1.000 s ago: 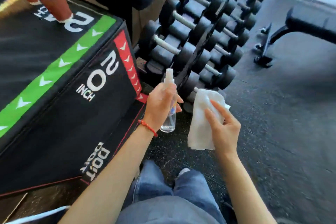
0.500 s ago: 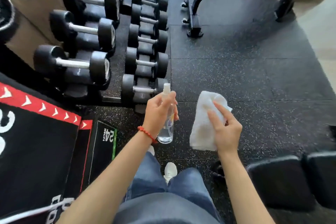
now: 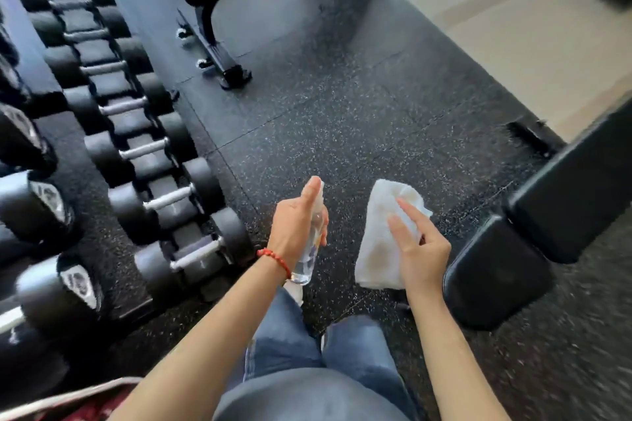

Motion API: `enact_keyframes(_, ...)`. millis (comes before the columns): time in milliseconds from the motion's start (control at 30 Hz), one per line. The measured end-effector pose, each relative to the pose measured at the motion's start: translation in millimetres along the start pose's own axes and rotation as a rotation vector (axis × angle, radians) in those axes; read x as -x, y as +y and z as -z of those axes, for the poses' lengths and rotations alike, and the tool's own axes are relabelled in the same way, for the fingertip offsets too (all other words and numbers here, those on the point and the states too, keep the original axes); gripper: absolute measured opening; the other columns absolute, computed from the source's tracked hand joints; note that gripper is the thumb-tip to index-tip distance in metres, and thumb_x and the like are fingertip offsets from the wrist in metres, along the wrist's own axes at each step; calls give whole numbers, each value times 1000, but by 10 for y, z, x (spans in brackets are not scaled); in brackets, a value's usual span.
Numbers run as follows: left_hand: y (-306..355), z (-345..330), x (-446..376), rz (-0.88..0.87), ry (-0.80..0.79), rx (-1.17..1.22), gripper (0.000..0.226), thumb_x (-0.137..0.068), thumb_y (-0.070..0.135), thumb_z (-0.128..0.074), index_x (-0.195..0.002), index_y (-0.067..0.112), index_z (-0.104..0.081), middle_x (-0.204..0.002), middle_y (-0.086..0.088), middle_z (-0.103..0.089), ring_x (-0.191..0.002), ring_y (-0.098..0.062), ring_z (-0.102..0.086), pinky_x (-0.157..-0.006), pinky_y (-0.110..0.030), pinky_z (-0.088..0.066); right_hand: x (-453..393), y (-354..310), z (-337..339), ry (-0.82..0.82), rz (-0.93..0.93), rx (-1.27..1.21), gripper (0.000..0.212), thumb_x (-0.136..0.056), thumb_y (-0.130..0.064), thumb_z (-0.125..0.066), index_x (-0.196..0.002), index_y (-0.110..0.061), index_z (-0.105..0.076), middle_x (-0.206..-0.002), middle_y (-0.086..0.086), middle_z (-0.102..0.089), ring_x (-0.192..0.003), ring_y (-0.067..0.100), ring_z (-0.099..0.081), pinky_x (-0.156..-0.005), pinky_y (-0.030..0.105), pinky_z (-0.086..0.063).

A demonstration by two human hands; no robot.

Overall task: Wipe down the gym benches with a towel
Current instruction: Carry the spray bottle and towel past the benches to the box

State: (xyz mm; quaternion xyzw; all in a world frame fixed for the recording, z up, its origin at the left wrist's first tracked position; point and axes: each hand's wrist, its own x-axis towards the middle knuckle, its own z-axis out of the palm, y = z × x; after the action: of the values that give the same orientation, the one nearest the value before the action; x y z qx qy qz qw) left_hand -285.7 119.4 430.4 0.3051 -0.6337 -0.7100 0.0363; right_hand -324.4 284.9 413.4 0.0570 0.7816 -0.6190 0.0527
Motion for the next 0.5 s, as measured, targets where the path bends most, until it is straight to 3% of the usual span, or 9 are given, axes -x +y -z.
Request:
enact_keyframes(100, 76, -117, -248, 21, -43, -51, 87, -76, 64, -46, -55, -20, -47, -35, -4, -45, -34, -18, -43, -41, -18, -39, -113, -6, -11, 104, -35, -29, 26, -80, -23, -70, -98, -41, -64, -97, -30, -59, -89, -26, -50, -70, -5, -36)
enact_keyframes(233, 98, -420, -527, 80, -144, -102, 68, -87, 50, -49, -62, -13, -56, -41, -6, -46, -36, -16, -40, -43, -22, -37, -245, 37, 130, 223, -74, -61, 27, -80, -20, -71, -97, -41, -65, -97, -26, -61, -90, -24, -51, -72, -3, -37)
enact_keyframes(500, 165, -1394, -1020, 70, -399, -260, 75, -83, 58, -47, -70, -14, -59, -49, -9, -48, -43, -16, -40, -44, -22, -37, -797, 169, 699, 452, -82, -125, 31, -79, -15, -71, -90, -43, -64, -97, -25, -62, -93, -18, -53, -75, -3, -37)
